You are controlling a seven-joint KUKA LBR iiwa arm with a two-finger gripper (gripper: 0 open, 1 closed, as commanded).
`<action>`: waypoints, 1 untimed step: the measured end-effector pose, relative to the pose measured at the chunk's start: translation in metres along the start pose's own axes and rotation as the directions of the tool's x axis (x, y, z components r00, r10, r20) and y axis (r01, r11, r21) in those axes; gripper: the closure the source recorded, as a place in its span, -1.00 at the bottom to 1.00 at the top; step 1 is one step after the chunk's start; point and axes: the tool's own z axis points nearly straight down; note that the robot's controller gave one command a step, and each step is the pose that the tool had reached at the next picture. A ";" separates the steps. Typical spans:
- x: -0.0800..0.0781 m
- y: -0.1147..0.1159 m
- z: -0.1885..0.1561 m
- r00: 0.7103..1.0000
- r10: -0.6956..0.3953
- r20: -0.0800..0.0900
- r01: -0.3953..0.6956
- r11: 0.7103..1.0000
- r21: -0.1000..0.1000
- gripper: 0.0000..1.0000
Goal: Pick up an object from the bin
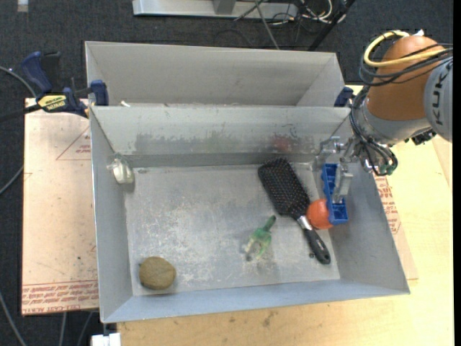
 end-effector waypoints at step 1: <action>-0.001 0.000 -0.005 1.000 -0.002 0.007 0.002 1.000 0.001 -1.00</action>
Offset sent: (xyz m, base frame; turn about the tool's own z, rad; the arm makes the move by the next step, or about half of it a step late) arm -0.0355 0.0556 -0.0716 -0.1717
